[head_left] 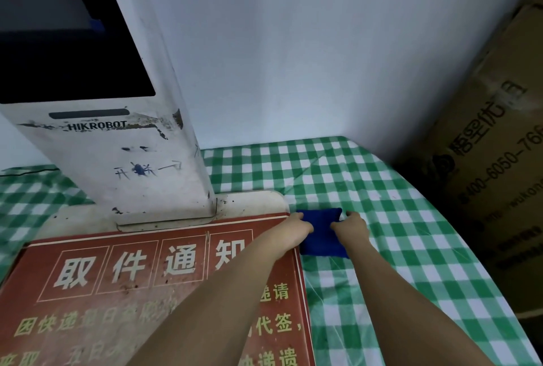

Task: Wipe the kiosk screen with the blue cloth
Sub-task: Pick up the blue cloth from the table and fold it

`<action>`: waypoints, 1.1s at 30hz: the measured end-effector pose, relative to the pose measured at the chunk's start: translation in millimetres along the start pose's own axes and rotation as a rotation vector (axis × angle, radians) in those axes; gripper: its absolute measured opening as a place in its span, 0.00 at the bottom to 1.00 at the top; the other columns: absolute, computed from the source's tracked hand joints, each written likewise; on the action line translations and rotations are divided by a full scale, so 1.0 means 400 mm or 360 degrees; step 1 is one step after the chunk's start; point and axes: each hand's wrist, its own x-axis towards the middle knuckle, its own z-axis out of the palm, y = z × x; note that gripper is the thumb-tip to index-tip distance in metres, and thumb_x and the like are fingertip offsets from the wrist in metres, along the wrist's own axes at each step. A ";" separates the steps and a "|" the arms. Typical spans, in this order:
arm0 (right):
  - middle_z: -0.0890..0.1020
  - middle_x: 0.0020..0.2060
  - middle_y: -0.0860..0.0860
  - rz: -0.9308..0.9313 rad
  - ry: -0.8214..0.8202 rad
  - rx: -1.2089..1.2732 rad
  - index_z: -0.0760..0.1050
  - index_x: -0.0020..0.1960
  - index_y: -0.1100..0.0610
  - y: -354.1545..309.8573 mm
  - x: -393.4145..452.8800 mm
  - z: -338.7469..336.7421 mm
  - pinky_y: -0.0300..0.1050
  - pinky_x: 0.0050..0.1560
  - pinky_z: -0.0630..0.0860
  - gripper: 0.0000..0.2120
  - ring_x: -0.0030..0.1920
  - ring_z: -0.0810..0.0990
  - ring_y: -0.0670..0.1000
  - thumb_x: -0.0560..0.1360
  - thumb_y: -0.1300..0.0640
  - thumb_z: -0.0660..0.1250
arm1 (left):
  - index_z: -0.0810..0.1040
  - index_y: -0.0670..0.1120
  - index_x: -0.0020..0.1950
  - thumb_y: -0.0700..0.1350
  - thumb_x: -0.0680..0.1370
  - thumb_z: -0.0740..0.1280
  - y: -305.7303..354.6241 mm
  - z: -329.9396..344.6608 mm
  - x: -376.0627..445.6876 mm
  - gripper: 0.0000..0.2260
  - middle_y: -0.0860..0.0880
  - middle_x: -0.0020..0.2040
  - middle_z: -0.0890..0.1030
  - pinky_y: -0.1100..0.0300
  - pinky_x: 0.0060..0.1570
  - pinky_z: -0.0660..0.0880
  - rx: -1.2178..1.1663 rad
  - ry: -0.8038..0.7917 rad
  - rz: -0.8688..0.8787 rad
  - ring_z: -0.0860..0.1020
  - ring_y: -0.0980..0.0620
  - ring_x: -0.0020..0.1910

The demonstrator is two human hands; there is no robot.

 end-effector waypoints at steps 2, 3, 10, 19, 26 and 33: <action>0.73 0.60 0.57 -0.0045 -0.0025 -0.0106 0.68 0.69 0.56 0.000 -0.001 0.005 0.56 0.56 0.75 0.24 0.56 0.76 0.59 0.72 0.58 0.63 | 0.54 0.46 0.78 0.43 0.80 0.58 0.003 -0.006 -0.004 0.27 0.45 0.76 0.60 0.61 0.61 0.62 -0.0010 0.0000 -0.0007 0.64 0.47 0.72; 0.72 0.60 0.57 -0.0059 -0.0010 -0.0168 0.69 0.68 0.55 -0.001 -0.008 0.005 0.55 0.56 0.75 0.23 0.56 0.75 0.59 0.73 0.57 0.63 | 0.54 0.46 0.78 0.43 0.80 0.58 0.003 -0.008 -0.003 0.27 0.45 0.76 0.61 0.61 0.61 0.62 -0.0010 -0.0001 -0.0008 0.64 0.47 0.72; 0.78 0.54 0.56 -0.0309 0.0070 0.0062 0.71 0.64 0.60 -0.034 -0.049 -0.007 0.46 0.42 0.72 0.16 0.45 0.74 0.52 0.78 0.56 0.59 | 0.61 0.43 0.76 0.42 0.80 0.58 0.008 -0.025 -0.024 0.24 0.44 0.71 0.68 0.62 0.51 0.64 0.0008 0.0069 -0.0026 0.71 0.48 0.62; 0.80 0.45 0.54 -0.0749 -0.0107 0.0635 0.75 0.50 0.57 -0.157 -0.190 -0.102 0.48 0.44 0.73 0.06 0.43 0.77 0.54 0.76 0.59 0.60 | 0.67 0.38 0.69 0.43 0.79 0.57 0.056 -0.068 -0.080 0.19 0.45 0.49 0.76 0.61 0.39 0.67 -0.0263 0.0315 0.0007 0.72 0.53 0.40; 0.79 0.41 0.53 -0.0783 -0.0529 0.0845 0.75 0.45 0.57 -0.251 -0.336 -0.188 0.46 0.44 0.70 0.05 0.42 0.76 0.52 0.74 0.58 0.62 | 0.75 0.43 0.53 0.51 0.78 0.57 0.082 -0.146 -0.215 0.13 0.44 0.48 0.80 0.59 0.33 0.68 -0.1152 0.0501 0.0049 0.75 0.49 0.38; 0.80 0.42 0.53 -0.0862 -0.0557 0.0771 0.76 0.44 0.55 -0.297 -0.457 -0.218 0.45 0.42 0.71 0.05 0.42 0.76 0.53 0.74 0.56 0.62 | 0.71 0.44 0.45 0.39 0.76 0.53 0.060 -0.214 -0.386 0.08 0.47 0.40 0.75 0.62 0.24 0.71 -0.1243 0.0440 0.0179 0.72 0.49 0.33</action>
